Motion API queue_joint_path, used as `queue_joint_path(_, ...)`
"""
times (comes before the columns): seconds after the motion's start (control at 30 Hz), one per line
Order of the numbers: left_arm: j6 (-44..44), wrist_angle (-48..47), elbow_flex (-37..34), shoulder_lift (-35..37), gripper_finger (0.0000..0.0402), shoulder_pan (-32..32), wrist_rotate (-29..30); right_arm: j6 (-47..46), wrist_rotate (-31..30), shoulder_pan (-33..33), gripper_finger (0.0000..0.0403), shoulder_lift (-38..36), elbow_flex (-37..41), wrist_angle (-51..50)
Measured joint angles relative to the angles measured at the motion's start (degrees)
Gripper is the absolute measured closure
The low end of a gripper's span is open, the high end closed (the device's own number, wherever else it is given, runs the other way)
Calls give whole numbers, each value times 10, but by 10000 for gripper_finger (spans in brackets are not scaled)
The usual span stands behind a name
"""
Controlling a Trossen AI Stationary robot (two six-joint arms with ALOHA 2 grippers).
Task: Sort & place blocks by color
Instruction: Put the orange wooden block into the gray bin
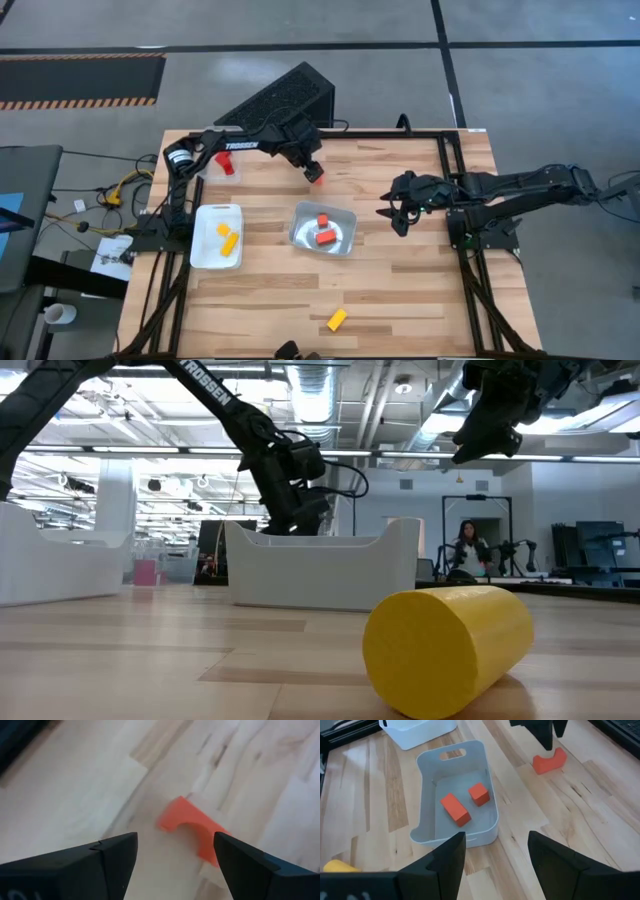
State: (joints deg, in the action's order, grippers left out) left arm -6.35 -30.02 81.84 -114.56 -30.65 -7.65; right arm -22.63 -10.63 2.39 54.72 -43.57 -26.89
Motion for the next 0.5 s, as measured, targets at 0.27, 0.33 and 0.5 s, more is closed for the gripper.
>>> queue_joint_path(0.27,-64,22,0,0,156,45,39,2,0,0,165,0,0,12)
queue_joint_path(0.33,-70,28,0,1,158,54,64,3,0,0,165,0,0,16)
queue_joint_path(0.5,-103,21,0,1,174,48,78,6,0,3,165,0,0,21)
